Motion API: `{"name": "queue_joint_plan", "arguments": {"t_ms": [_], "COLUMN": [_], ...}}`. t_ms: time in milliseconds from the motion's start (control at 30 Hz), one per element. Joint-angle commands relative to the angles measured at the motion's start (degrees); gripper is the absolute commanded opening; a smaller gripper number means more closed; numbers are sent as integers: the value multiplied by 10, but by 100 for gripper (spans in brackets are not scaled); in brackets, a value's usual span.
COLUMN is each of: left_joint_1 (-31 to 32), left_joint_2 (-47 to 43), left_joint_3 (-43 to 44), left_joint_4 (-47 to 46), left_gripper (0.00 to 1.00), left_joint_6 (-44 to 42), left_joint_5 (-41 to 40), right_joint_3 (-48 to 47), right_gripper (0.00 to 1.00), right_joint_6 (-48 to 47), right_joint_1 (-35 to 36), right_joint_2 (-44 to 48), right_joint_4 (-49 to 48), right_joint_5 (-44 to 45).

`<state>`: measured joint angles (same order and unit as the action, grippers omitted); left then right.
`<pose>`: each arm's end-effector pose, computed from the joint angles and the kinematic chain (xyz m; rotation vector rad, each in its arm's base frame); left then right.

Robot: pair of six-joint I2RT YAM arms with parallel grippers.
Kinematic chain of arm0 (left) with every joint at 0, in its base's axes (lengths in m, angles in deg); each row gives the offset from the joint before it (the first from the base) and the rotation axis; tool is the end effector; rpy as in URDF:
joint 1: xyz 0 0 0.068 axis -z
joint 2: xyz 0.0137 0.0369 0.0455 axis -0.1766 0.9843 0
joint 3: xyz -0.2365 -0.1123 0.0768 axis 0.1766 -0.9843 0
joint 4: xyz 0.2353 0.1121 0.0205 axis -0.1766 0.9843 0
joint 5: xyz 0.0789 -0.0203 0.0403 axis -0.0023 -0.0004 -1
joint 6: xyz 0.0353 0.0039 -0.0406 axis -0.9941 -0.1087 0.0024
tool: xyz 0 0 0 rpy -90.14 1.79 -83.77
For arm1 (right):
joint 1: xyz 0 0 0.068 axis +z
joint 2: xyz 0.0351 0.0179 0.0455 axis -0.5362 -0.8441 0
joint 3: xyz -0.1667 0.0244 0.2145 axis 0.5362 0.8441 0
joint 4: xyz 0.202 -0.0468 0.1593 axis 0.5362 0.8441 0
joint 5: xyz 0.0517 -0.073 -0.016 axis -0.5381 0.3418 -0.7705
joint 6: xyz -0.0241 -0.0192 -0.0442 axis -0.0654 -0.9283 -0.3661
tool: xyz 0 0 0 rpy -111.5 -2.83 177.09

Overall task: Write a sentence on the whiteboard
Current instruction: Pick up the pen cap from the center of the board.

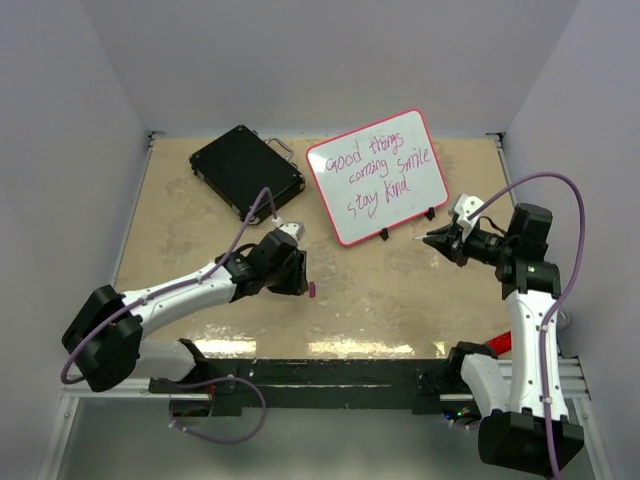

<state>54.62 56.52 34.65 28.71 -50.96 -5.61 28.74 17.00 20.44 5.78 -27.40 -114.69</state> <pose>0.1828 -0.1778 0.2071 0.1468 2.5425 -0.5661 0.1656 -0.0037 0.3289 -0.9925 1.6154 0.5029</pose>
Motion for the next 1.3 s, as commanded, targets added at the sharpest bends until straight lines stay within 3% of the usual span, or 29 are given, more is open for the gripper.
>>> {"name": "queue_joint_plan", "arguments": {"t_ms": [0, 500, 700, 867, 1267], "left_joint_1": [28, 41, 41, 41, 49], "left_joint_2": [47, 184, 212, 236, 277], "left_joint_3": [50, 122, 134, 148, 186], "left_joint_4": [22, 12, 30, 54, 123], "left_gripper": [46, 46, 41, 31, 31], "left_joint_6": [23, 3, -12, -31, -130], "left_joint_5": [-32, -15, -29, -35, -71], "right_joint_3": [0, -2, -1, -1, 0], "right_gripper": [0, 0, 0, 0, 0], "right_joint_6": [-1, -12, -12, -12, -12], "right_joint_1": [-1, -2, -1, -1, -1], "right_joint_2": [6, 14, 14, 14, 15], "right_joint_4": [-7, 5, 4, 4, 5], "right_joint_5": [-9, -13, -13, -13, -11]}}
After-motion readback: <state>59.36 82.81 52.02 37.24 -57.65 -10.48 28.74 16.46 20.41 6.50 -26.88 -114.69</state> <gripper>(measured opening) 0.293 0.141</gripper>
